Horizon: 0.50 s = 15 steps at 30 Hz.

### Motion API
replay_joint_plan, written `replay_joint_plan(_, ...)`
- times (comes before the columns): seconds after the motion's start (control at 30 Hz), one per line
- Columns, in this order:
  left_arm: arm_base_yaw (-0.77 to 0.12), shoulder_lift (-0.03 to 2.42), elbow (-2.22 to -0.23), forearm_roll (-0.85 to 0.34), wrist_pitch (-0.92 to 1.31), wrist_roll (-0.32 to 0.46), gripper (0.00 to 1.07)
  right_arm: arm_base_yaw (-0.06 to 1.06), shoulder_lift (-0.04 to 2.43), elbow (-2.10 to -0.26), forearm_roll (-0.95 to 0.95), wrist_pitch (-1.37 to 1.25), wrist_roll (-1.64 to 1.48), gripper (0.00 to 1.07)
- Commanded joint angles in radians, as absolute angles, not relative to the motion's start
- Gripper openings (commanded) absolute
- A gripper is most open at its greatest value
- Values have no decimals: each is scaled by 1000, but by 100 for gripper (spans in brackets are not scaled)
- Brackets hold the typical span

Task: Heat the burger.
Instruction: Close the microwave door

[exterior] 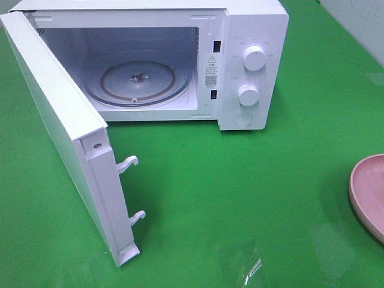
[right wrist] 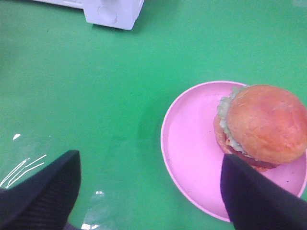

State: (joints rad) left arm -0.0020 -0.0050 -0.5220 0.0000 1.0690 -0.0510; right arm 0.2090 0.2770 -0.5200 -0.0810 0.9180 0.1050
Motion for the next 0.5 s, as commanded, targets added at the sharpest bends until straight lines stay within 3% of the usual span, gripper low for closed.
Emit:
replay_joint_plan(0.03,1,-21,-519,0,1071,-47,100,140,189,-510,-44,935,55,76)
replay_joint_plan(0.27,1,-21,-519,0,1071,-47,100,37,18,-491,-41,958,24,76)
replay_joint_plan(0.5,1,-19,-519,0,1071,-47,100,14,-30,-491,-41,958,26,76)
